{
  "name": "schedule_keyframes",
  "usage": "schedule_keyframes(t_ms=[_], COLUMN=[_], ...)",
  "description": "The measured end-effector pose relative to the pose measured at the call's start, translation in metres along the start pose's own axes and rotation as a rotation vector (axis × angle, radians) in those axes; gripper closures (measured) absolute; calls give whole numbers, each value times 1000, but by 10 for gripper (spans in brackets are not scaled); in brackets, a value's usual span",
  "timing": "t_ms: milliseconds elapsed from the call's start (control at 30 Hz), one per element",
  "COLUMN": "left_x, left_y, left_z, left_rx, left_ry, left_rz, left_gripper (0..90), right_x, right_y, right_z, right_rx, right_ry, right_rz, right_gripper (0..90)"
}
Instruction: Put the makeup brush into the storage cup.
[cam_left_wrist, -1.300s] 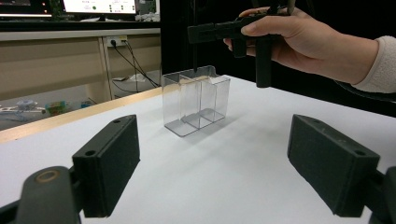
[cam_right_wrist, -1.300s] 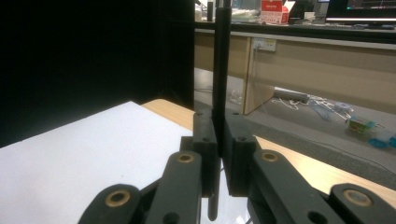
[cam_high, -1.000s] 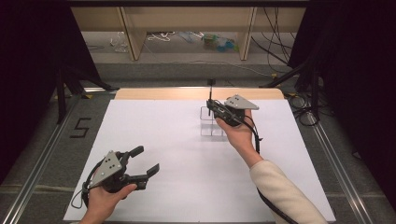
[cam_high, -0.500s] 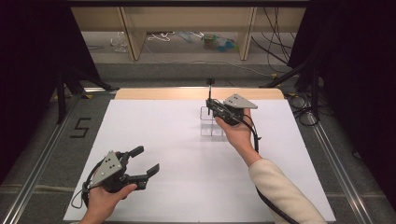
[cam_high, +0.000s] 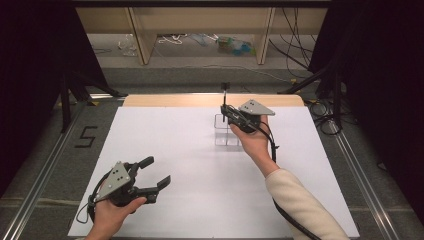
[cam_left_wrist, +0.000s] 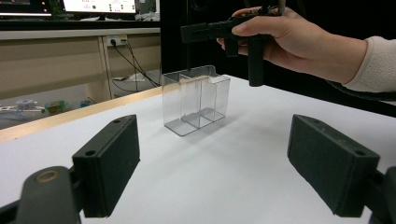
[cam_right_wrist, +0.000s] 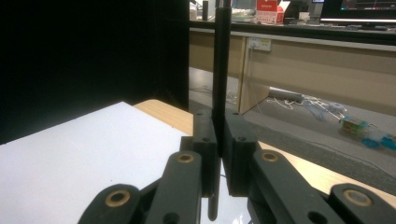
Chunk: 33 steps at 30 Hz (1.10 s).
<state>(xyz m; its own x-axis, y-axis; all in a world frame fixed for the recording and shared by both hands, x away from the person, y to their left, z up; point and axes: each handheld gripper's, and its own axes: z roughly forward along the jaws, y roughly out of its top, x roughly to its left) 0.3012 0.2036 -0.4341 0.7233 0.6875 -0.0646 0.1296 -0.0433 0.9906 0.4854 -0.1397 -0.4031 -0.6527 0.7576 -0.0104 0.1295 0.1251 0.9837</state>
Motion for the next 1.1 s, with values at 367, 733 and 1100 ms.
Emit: schedule_keyframes(t_ms=[367, 733, 1100], left_x=[0, 0, 0], left_y=[0, 0, 0], left_z=[0, 0, 0], left_rx=[1, 1, 1], left_ry=[-1, -1, -2], left_rz=[-1, -2, -1], left_gripper=[168, 168, 168], right_x=[-2, -3, -2], right_y=[-1, -3, -6], right_z=[5, 9, 12], right_rx=[6, 22, 32], right_ry=[-9, -18, -20], right_rz=[-4, 2, 9], right_gripper=[854, 855, 854])
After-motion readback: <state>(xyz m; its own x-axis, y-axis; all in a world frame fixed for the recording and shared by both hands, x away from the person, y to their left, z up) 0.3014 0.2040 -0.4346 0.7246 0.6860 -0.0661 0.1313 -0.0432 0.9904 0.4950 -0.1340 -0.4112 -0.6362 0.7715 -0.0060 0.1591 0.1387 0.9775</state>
